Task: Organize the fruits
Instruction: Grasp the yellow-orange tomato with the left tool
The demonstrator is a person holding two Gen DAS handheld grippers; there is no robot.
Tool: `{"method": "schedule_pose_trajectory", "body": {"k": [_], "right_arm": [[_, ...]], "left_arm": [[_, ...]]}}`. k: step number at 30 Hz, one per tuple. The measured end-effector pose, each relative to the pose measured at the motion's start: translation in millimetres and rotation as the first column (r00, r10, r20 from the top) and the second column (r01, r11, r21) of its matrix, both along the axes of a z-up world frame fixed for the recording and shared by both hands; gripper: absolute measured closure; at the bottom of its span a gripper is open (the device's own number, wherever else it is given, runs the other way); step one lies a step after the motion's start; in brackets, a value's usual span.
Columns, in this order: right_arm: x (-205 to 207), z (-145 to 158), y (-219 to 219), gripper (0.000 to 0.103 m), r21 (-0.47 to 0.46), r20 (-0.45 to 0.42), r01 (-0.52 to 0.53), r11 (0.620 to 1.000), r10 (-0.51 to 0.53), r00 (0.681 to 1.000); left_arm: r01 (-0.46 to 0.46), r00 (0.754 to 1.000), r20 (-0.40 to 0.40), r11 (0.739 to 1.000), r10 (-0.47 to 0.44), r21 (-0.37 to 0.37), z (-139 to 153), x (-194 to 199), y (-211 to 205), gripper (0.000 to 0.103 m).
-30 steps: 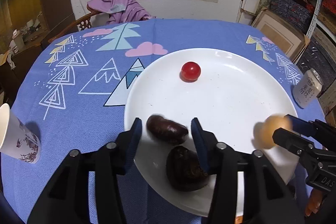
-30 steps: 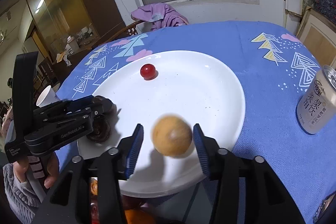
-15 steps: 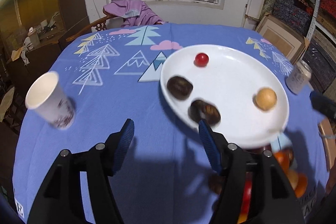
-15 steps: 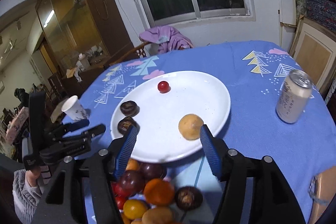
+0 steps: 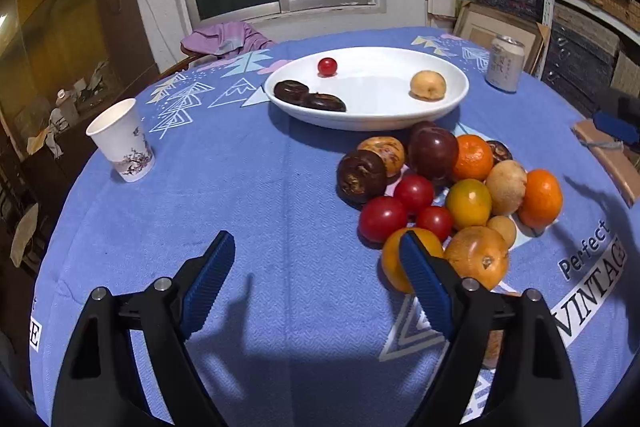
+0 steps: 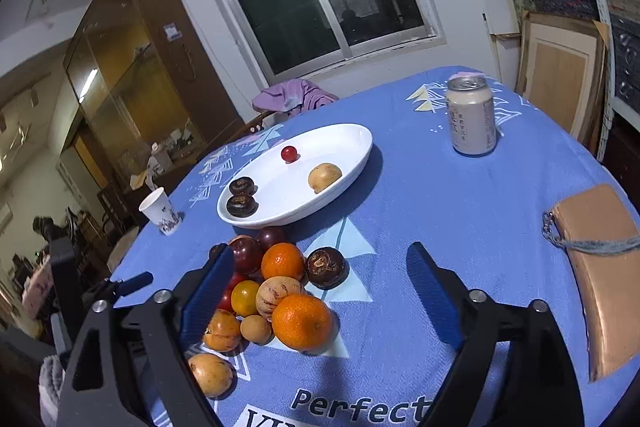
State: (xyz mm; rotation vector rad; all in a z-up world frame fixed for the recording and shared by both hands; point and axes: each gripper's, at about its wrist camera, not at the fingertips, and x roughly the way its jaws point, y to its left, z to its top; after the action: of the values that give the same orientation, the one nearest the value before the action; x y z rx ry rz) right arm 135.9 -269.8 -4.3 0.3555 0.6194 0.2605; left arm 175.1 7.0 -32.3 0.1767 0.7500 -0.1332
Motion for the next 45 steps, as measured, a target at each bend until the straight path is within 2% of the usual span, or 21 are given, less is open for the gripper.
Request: {"method": "schedule_pose_trajectory", "body": {"k": [4,8,10,13,16,21,23,25,27,29,31,33,34,35,36,37,42,45], "right_arm": [[3.7,-3.3,2.1,0.013,-0.004,-0.023,0.005,1.000,-0.005,1.000],[5.3,-3.8,9.8,0.013,-0.036,-0.025,-0.012,0.999,0.011,1.000],[5.1,-4.8,10.9,0.013,-0.041,-0.028,-0.015,0.999,0.014,1.000],[6.4,-6.0,9.6,0.013,-0.039,-0.034,-0.010,0.999,0.009,0.999],[7.3,-6.9,6.5,0.013,-0.030,-0.040,-0.002,1.000,0.001,0.999],[9.7,-10.3,3.3,0.013,-0.018,-0.055,0.005,1.000,-0.006,0.998],[10.3,-11.0,1.3,0.013,-0.004,-0.062,0.009,1.000,-0.009,0.998],[9.0,-9.7,1.0,0.013,0.003,-0.055,0.005,1.000,-0.005,0.998],[6.9,-7.7,2.8,0.013,-0.002,-0.043,-0.003,1.000,0.003,0.999],[6.4,-7.6,5.6,0.013,-0.012,-0.039,-0.010,1.000,0.009,0.999],[7.4,-8.6,6.4,0.013,-0.015,-0.046,-0.011,1.000,0.010,0.999],[8.3,-9.0,5.5,0.013,-0.012,-0.049,-0.008,1.000,0.008,0.999],[8.4,-9.0,5.2,0.013,-0.011,-0.049,-0.007,1.000,0.006,0.999],[8.3,-8.8,4.9,0.013,-0.010,-0.047,-0.006,1.000,0.005,0.999],[8.4,-8.8,5.0,0.013,-0.010,-0.047,-0.006,1.000,0.006,0.999],[8.5,-9.0,5.0,0.013,-0.012,-0.048,-0.007,1.000,0.006,0.999],[8.1,-8.9,6.4,0.013,-0.019,-0.052,-0.018,1.000,0.017,0.998],[8.6,-10.3,10.8,0.013,-0.036,-0.060,-0.037,0.999,0.035,0.998]], "left_arm": [[-0.013,1.000,0.014,1.000,0.013,-0.002,2.0,2.5,0.0,0.018],[0.010,1.000,0.011,0.997,-0.009,-0.083,8.3,4.5,6.3,0.018],[0.029,1.000,0.009,0.995,-0.028,-0.095,8.9,5.0,4.3,0.017],[0.040,0.999,-0.018,0.997,-0.041,-0.062,0.0,8.1,-2.7,0.016],[0.041,0.999,-0.005,0.999,-0.042,-0.034,-2.2,7.1,-4.8,0.009],[-0.045,0.999,0.016,0.999,0.045,0.008,-1.7,3.5,15.9,0.007],[-0.094,0.995,-0.029,0.995,0.093,-0.031,-5.4,4.1,37.8,0.007],[-0.122,0.991,-0.064,0.986,0.115,-0.112,-6.3,2.2,59.1,0.007],[-0.135,0.990,-0.064,0.977,0.126,-0.168,-3.4,0.2,71.0,0.007],[-0.108,0.994,-0.038,0.978,0.102,-0.181,0.6,-3.1,68.4,0.007],[-0.067,0.998,-0.021,0.988,0.064,-0.140,-0.4,-7.4,56.1,0.008],[-0.033,0.999,-0.011,0.998,0.033,-0.051,-6.3,-9.9,38.6,0.013],[-0.012,1.000,-0.021,1.000,0.012,-0.019,-10.4,-10.1,31.3,0.021],[0.001,0.999,-0.035,1.000,-0.001,-0.009,-13.4,-10.3,27.2,0.025],[0.008,0.999,-0.050,1.000,-0.008,-0.004,-16.6,-9.8,25.1,0.028],[0.008,0.998,-0.062,1.000,-0.009,-0.004,-18.7,-9.3,25.1,0.038],[-0.002,0.996,-0.093,0.998,-0.003,-0.056,-22.5,-9.1,33.3,0.044],[0.019,0.996,-0.089,0.998,-0.024,-0.055,-22.3,-12.0,29.8,0.057]]}}
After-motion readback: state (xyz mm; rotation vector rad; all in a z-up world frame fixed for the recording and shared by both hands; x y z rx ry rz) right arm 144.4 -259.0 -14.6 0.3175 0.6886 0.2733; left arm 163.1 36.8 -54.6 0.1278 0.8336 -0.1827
